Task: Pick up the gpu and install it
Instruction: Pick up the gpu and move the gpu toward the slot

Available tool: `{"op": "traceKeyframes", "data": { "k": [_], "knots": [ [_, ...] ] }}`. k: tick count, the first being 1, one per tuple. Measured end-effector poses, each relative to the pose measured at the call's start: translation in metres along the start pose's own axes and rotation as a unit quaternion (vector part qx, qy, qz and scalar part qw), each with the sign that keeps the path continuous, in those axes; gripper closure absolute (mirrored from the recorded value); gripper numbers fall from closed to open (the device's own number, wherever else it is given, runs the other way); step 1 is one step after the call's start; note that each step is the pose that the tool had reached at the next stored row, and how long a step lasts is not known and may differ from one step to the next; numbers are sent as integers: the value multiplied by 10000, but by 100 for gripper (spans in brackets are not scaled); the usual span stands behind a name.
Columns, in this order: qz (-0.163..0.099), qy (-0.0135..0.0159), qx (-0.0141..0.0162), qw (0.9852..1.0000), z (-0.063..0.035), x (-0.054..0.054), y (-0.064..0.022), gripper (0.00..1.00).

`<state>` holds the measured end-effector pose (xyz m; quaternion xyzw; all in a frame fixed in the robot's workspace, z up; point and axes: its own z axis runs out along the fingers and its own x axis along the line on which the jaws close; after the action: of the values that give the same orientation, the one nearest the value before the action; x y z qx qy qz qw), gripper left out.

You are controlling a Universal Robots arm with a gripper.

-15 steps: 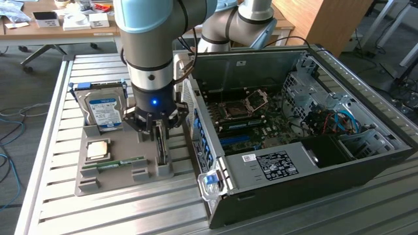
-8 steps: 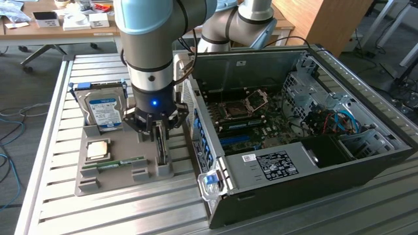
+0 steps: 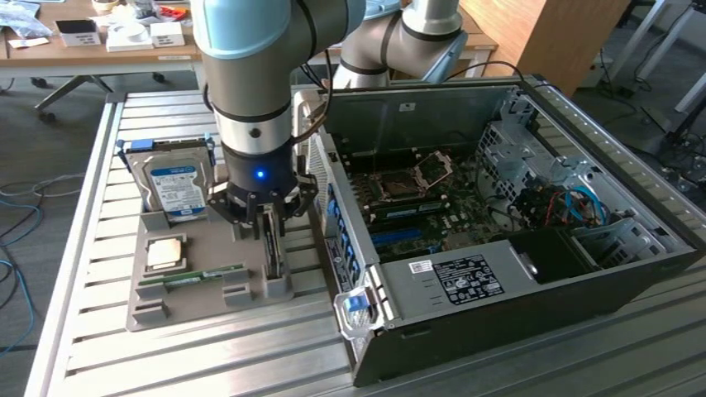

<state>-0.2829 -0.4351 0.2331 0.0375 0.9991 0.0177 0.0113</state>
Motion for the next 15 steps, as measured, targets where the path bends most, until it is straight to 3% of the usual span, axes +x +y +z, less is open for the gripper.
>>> {"op": "traceKeyframes", "data": {
  "k": [15],
  "knots": [
    [0,1,1,10000,21,1,4,58]
  ]
}}
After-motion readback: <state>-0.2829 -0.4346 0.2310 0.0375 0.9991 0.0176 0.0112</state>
